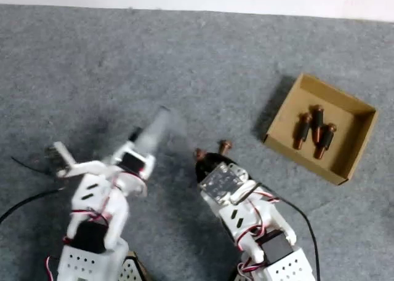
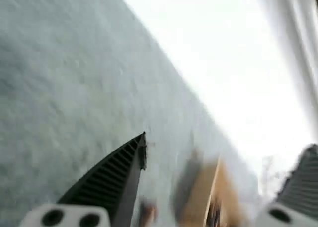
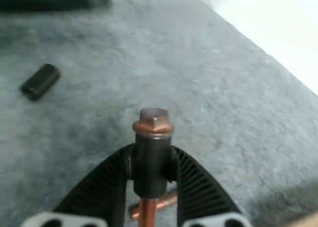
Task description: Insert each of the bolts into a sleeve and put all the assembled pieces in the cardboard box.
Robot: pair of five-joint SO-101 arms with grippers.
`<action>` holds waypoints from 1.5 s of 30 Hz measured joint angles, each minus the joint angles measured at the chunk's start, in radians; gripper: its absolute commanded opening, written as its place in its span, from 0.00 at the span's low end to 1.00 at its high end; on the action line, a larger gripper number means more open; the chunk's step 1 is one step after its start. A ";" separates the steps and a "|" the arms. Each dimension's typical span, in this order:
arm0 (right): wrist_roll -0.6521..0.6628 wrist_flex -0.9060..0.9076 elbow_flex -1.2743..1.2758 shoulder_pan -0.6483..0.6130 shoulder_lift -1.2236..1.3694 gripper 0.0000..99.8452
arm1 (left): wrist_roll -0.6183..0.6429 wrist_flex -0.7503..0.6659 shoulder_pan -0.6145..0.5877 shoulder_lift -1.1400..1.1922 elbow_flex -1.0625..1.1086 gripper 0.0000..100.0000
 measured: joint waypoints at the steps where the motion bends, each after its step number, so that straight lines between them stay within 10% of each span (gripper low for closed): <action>1: -0.018 -0.005 0.000 0.020 0.000 0.00 | 0.009 -0.005 -0.028 0.000 0.000 0.29; 15: -0.414 -0.132 -0.002 0.646 0.000 0.00 | -0.014 -0.008 -0.068 0.000 0.000 0.01; 25: -0.431 -0.264 -0.028 0.715 0.048 0.00 | -0.107 -0.078 -0.071 0.000 0.035 0.01; 40: -0.440 -0.269 -0.723 0.793 1.247 0.02 | -0.109 -0.080 -0.071 0.000 0.035 0.01; 45: -0.476 -0.270 -0.901 0.815 1.657 0.25 | -0.109 -0.080 -0.071 0.000 0.035 0.01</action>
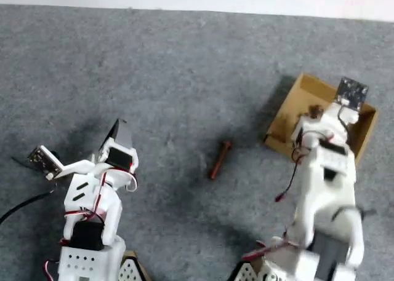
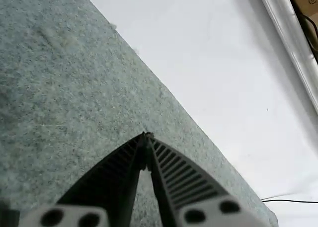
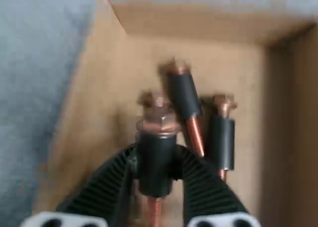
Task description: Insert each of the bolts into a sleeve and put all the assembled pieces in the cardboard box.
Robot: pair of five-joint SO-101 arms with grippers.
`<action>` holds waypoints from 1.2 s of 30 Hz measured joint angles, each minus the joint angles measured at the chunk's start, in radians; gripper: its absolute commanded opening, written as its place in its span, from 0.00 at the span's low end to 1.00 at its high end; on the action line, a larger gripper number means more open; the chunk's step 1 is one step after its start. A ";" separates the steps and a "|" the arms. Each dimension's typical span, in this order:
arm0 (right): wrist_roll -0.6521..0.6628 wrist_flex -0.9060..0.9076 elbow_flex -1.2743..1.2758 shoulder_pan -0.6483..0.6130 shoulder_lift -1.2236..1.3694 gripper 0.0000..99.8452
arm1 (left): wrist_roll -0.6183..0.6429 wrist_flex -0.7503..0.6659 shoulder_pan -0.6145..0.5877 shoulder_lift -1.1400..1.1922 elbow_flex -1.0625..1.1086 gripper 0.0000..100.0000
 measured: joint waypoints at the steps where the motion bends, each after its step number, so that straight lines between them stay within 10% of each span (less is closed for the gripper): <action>1: 0.000 -0.002 -0.029 0.002 0.066 0.30 | 0.000 0.000 0.000 0.000 0.000 0.01; 20: -0.005 0.124 -0.020 -0.078 -0.117 0.34 | 0.000 -0.006 -0.077 0.000 0.000 0.01; 36: -0.005 0.511 0.018 -1.049 -0.519 0.34 | 0.000 -0.008 -0.491 0.000 0.000 0.01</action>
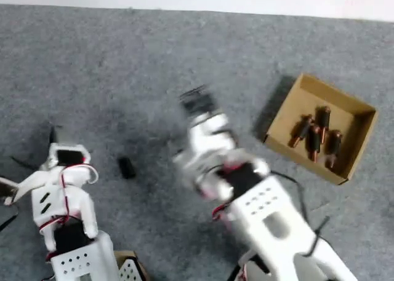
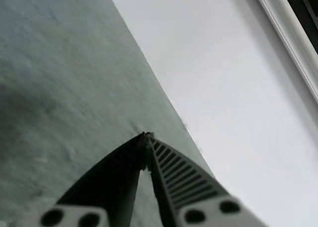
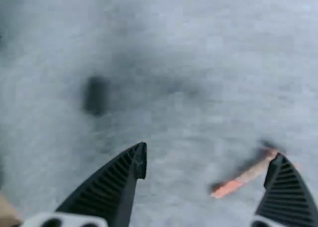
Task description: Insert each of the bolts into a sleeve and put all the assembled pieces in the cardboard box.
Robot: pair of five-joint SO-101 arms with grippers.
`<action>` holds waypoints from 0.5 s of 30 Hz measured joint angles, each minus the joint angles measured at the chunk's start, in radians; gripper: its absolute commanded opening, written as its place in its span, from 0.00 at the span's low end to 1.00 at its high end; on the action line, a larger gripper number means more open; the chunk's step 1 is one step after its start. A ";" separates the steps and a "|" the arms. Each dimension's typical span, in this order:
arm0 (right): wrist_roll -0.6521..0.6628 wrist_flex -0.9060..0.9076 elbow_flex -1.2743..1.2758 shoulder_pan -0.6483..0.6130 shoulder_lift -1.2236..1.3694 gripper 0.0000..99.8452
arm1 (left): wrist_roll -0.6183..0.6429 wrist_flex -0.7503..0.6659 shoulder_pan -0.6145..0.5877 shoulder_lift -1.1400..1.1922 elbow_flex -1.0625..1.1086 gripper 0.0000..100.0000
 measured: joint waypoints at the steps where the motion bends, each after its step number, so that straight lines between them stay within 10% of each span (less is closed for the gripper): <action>1: 0.000 -0.025 0.000 -0.044 0.035 0.34 | 0.000 0.000 -0.026 0.000 0.000 0.01; 15: 0.000 -0.347 -0.252 -0.302 0.760 0.34 | 0.000 0.000 -0.210 0.000 0.000 0.01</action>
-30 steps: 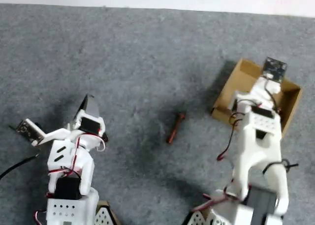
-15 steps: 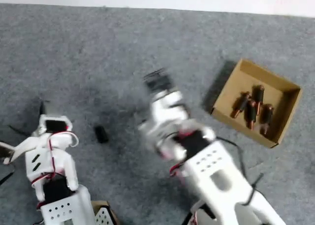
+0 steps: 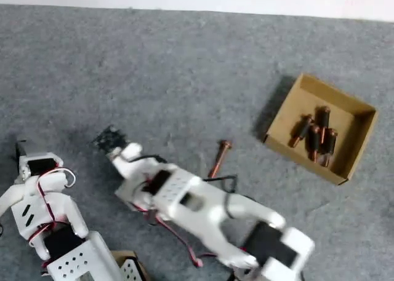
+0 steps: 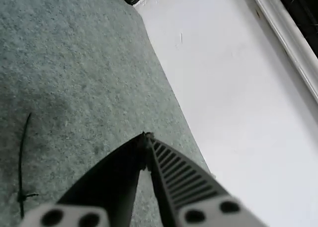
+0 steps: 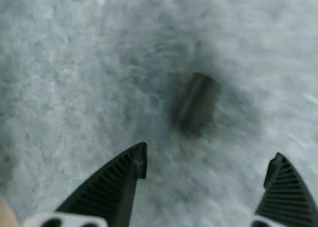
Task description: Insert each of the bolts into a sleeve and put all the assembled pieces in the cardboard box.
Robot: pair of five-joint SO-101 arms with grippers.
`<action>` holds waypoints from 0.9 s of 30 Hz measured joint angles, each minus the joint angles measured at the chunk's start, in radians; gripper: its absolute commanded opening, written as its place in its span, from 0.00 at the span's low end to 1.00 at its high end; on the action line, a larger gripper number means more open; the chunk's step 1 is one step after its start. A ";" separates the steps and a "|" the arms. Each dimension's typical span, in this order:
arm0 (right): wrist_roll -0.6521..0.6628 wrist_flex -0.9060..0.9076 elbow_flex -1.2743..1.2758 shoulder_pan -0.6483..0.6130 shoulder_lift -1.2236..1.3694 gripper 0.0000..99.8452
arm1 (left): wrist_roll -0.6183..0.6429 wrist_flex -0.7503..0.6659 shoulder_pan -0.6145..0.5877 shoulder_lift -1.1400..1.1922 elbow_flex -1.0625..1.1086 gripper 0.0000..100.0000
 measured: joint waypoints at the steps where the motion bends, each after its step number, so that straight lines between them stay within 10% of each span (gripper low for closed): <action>1: 0.000 0.000 -0.037 -0.011 0.049 0.34 | 0.000 0.000 0.000 0.000 0.000 0.01; 11: -0.143 -0.002 -0.265 -0.026 0.285 0.34 | 0.000 0.000 -0.055 0.000 0.000 0.01; 21: -0.153 0.161 -0.462 0.008 0.427 0.02 | 0.000 -0.002 -0.055 0.000 0.000 0.01; 27: -0.153 0.373 -0.695 0.023 0.551 0.01 | 0.000 -0.002 -0.055 0.000 0.000 0.01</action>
